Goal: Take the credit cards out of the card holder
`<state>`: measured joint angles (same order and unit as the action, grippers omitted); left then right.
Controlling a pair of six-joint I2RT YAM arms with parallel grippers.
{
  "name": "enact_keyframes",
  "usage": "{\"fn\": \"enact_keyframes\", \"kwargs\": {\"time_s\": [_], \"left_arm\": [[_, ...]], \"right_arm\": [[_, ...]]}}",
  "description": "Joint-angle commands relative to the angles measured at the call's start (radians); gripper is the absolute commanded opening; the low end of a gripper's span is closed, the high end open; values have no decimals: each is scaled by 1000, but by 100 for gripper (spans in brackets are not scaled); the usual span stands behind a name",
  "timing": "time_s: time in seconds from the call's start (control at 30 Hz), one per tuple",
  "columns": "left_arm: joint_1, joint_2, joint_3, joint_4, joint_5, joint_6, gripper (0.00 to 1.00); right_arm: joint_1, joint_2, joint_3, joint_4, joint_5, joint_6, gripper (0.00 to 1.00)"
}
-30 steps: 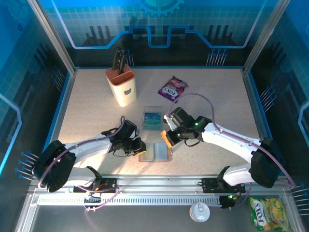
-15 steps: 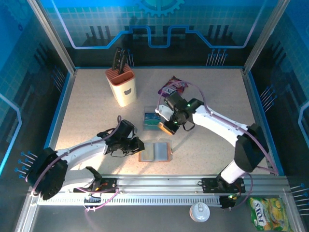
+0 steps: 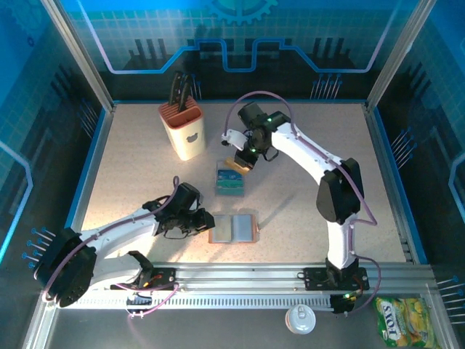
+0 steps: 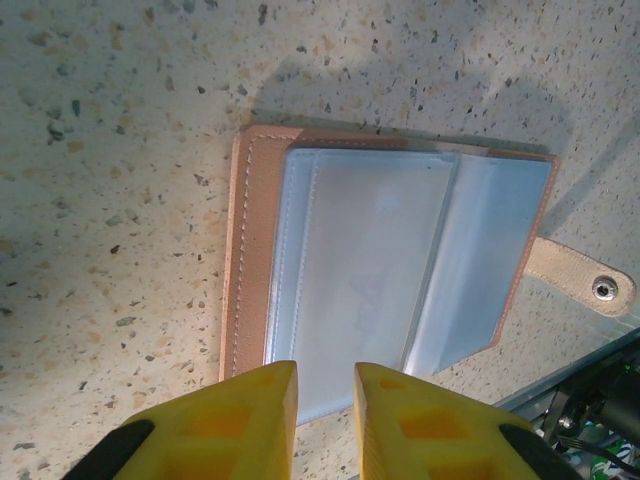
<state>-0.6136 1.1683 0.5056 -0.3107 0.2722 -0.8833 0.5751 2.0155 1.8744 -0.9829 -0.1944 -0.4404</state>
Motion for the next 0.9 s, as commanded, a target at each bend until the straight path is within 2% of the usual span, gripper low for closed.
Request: {"fn": "enact_keyframes", "kwargs": {"time_s": [0.0, 0.23, 0.87], "left_arm": [[2, -12, -4, -39, -17, 9, 23], [3, -12, -7, -59, -16, 12, 23], [6, 54, -14, -11, 4, -15, 24]], "right_arm": [[-26, 71, 123, -107, -36, -84, 0], [-57, 190, 286, -181, -66, -158, 0], [-59, 342, 379, -222, -128, -220, 3]]}}
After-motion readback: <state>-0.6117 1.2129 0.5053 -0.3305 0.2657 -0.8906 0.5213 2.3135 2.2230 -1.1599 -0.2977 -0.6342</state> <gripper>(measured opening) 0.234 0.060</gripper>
